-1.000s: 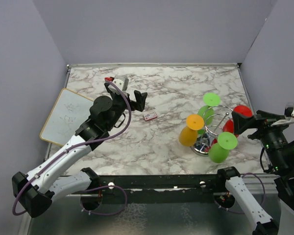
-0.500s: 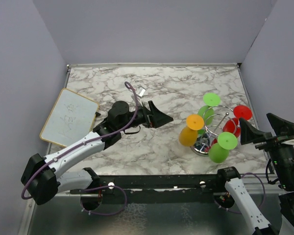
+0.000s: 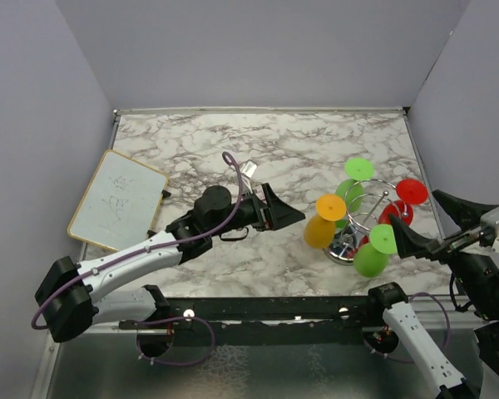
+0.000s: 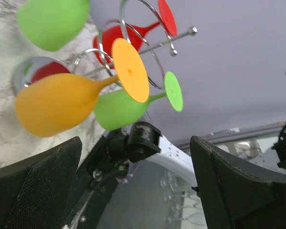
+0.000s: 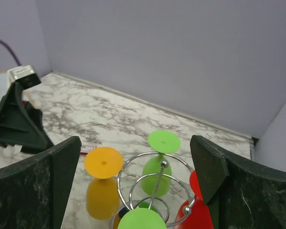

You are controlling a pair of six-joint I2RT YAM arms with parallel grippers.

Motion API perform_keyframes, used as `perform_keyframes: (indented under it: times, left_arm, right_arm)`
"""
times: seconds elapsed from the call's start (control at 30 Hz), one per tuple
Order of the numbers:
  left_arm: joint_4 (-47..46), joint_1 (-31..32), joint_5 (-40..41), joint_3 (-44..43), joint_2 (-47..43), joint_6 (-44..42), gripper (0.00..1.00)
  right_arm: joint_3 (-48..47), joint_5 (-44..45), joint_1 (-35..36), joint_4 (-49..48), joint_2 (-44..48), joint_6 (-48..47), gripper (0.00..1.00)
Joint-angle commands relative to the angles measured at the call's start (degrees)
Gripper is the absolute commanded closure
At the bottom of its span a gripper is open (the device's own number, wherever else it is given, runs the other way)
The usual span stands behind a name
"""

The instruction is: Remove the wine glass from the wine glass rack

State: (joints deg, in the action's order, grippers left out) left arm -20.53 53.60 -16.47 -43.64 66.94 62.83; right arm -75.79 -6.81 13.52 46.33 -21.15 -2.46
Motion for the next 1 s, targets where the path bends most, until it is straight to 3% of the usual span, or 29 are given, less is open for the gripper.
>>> perform_keyframes:
  times: [0.0,0.13,0.3,0.67,0.83,0.97]
  left_arm:
    - [11.82,-0.36,11.65,-2.95,-5.02,-7.37,0.01]
    - [26.83,-2.08,20.32,-8.44,-7.27,-15.76,0.01]
    - [34.16,-6.99,26.59,-10.65,-11.68,-25.16,0.01]
    - [34.90,-11.45,25.96,-8.76,-14.39,-30.16,0.01]
    - [34.36,-11.98,24.69,-8.05,-13.99,-30.00,0.01]
    - [32.74,-12.20,19.94,-7.74,-13.35,-28.09,0.01]
  right_arm:
    - [0.70,-9.70,5.58,0.46,-0.28,-8.16,0.00]
    - [2.40,-14.46,10.14,3.07,-2.44,-12.52,0.00]
    - [8.12,-17.02,14.03,4.16,-5.48,-15.95,0.05]
    - [7.77,-11.31,17.01,5.68,-15.52,-21.86,0.18]
    - [9.07,-7.86,18.13,7.16,-16.12,-25.50,0.18]
    - [7.77,-6.56,18.39,6.13,-16.47,-22.98,0.16]
